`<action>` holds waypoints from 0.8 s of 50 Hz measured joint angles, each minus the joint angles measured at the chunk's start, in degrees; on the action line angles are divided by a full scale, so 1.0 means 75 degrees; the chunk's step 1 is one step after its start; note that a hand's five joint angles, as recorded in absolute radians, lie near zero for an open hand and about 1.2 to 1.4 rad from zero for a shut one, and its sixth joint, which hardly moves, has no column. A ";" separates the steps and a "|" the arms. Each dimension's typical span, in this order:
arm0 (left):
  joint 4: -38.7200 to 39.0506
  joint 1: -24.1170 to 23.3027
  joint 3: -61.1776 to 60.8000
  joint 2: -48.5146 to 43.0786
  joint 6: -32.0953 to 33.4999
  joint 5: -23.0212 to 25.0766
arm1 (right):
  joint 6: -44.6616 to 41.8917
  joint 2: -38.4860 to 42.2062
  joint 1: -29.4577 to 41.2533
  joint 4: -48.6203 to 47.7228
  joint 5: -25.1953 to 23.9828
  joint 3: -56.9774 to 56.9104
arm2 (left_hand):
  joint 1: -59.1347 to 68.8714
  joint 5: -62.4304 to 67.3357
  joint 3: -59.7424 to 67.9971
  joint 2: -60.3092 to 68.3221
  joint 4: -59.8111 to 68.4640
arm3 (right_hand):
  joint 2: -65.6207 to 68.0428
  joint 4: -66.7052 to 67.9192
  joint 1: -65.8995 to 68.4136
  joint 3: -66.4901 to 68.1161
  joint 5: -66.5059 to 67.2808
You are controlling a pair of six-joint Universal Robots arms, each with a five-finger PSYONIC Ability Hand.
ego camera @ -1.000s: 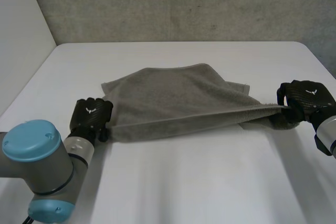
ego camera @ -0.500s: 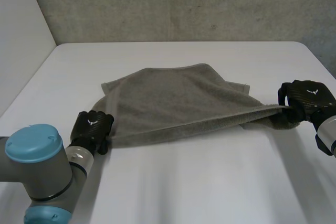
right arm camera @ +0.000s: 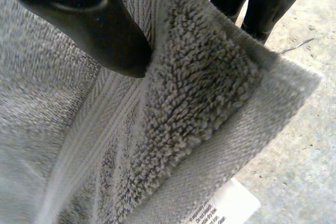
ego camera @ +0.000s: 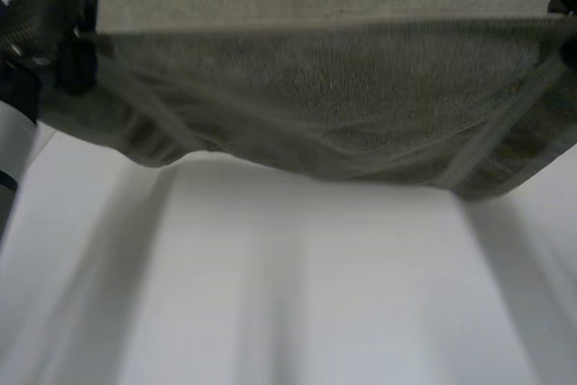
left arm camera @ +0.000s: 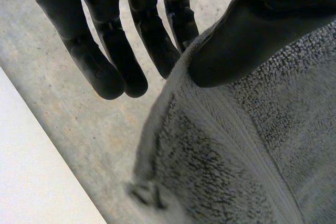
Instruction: Fold the towel.
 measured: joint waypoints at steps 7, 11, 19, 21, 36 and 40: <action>-0.1709 -0.0024 0.1118 -0.1111 0.0034 0.0010 | -0.2011 0.1335 0.0365 0.1864 0.0205 -0.1274 | 0.0000 0.0001 0.0007 0.0001 0.0000 | 0.0000 0.0000 0.0000 0.0005 0.0000; -0.2121 -0.0032 0.1543 -0.2250 0.0083 0.0024 | -0.2881 0.2444 0.0929 0.2354 0.0805 -0.1649 | 0.0000 0.0002 0.0010 0.0001 0.0000 | 0.0000 0.0001 0.0000 0.0005 0.0000; -0.2241 -0.0056 0.3109 -0.4661 0.0539 0.0008 | -0.3428 0.4613 0.1968 0.2010 0.2161 -0.3147 | 0.0001 0.0002 0.0016 0.0001 0.0000 | 0.0000 0.0001 0.0000 0.0005 0.0001; -0.2208 -0.0065 0.3841 -0.5132 0.0697 -0.0014 | -0.3401 0.4989 0.2119 0.1681 0.2315 -0.3710 | 0.0001 0.0002 0.0020 0.0001 0.0000 | 0.0000 0.0001 0.0000 0.0005 0.0001; 0.0384 0.0042 0.7132 -0.5125 -0.0900 -0.0009 | -0.1676 0.4181 0.2279 -0.4477 0.2956 -0.4265 | 0.0001 0.0001 0.0023 0.0001 0.0001 | 0.0000 0.0001 0.0000 0.0005 0.0024; 0.0654 0.0078 0.6710 -0.4931 -0.1166 0.0038 | -0.1546 0.3763 0.2237 -0.4613 0.2671 -0.3371 | 0.0001 0.0002 0.0023 0.0001 0.0001 | 0.0001 0.0001 0.0000 0.0005 0.0027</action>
